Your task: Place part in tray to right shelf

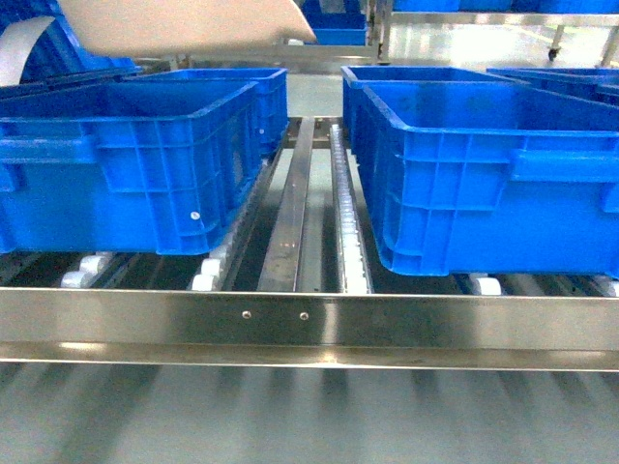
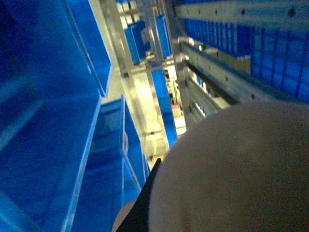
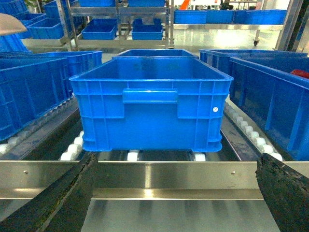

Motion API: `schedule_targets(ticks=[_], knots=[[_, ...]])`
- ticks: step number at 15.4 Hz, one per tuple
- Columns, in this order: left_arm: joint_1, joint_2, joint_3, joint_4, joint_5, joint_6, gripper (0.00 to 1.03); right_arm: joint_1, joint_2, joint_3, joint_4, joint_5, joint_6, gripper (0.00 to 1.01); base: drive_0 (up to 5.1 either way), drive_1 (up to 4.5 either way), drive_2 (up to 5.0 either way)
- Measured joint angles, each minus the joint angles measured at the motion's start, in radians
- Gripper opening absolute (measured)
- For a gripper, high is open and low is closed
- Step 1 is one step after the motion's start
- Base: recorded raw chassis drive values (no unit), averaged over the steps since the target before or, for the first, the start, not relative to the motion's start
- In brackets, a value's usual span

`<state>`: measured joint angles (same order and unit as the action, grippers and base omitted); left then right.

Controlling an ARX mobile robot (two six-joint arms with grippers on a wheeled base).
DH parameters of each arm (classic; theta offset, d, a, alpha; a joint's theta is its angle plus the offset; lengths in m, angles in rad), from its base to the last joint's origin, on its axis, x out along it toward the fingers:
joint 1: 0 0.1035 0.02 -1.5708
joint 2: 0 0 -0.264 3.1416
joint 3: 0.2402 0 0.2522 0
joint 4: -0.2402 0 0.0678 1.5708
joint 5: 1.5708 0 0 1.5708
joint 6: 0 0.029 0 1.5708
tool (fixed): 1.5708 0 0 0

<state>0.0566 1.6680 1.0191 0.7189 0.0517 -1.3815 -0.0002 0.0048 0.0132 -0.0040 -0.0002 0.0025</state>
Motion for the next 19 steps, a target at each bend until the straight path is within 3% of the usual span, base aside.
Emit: schedule_targets(ticks=[3, 4, 5, 6, 8, 9, 11, 14, 18, 19], knots=[[0.109, 0.032, 0.126, -0.137, -0.173, 0.042, 0.13, 0.0, 0.0, 0.0, 0.0, 0.0, 0.0, 0.98, 0.0, 0.0, 0.0], [0.146, 0.052, 0.167, -0.182, -0.285, 0.101, 0.13, 0.0, 0.0, 0.0, 0.0, 0.0, 0.0, 0.98, 0.0, 0.0, 0.0], [0.163, 0.067, 0.201, -0.22, -0.397, 0.188, 0.13, 0.0, 0.0, 0.0, 0.0, 0.0, 0.0, 0.98, 0.0, 0.0, 0.0], [0.163, 0.071, 0.221, -0.244, -0.454, 0.232, 0.13, 0.0, 0.0, 0.0, 0.0, 0.0, 0.0, 0.98, 0.0, 0.0, 0.0], [0.143, 0.074, 0.245, -0.211, -0.536, 0.36, 0.13, 0.0, 0.0, 0.0, 0.0, 0.0, 0.0, 0.98, 0.0, 0.0, 0.0], [0.132, 0.074, 0.251, -0.175, -0.539, 0.428, 0.13, 0.0, 0.0, 0.0, 0.0, 0.0, 0.0, 0.98, 0.0, 0.0, 0.0], [0.116, 0.072, 0.266, -0.175, -0.543, 0.501, 0.13, 0.0, 0.0, 0.0, 0.0, 0.0, 0.0, 0.98, 0.0, 0.0, 0.0], [0.12, 0.069, 0.264, -0.179, -0.552, 0.55, 0.13, 0.0, 0.0, 0.0, 0.0, 0.0, 0.0, 0.98, 0.0, 0.0, 0.0], [0.117, 0.066, 0.251, -0.172, -0.523, 0.55, 0.13, 0.0, 0.0, 0.0, 0.0, 0.0, 0.0, 0.98, 0.0, 0.0, 0.0], [0.112, 0.039, 0.218, -0.153, -0.466, 0.528, 0.13, 0.0, 0.0, 0.0, 0.0, 0.0, 0.0, 0.98, 0.0, 0.0, 0.0]])
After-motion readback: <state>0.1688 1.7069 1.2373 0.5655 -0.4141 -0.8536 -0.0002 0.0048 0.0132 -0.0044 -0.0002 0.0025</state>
